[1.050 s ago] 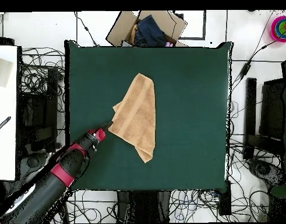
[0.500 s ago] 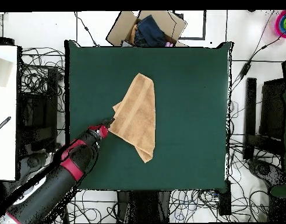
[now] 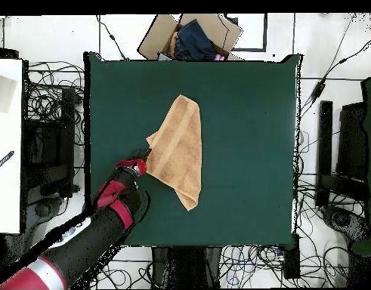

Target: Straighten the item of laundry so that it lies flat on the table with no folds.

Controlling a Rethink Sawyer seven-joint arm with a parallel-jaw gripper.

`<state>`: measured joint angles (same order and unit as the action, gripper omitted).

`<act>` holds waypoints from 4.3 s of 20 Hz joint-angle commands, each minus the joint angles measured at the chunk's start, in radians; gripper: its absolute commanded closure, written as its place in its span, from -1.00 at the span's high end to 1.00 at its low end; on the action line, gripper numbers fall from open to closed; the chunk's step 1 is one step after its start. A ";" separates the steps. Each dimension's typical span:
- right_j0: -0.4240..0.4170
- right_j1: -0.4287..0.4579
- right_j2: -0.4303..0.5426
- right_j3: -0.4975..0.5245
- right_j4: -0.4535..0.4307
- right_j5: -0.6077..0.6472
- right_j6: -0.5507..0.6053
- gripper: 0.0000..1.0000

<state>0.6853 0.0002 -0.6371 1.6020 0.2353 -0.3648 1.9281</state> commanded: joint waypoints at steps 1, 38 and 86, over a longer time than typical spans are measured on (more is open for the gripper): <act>-0.109 0.096 0.396 -0.092 -0.042 -0.123 0.294 1.00; -0.128 0.103 0.291 -0.016 -0.107 -0.096 0.135 1.00; -0.232 0.041 0.333 0.081 -0.382 -0.065 0.110 1.00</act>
<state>0.4891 -0.1003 -0.4985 1.6450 -0.0834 -0.5860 1.9283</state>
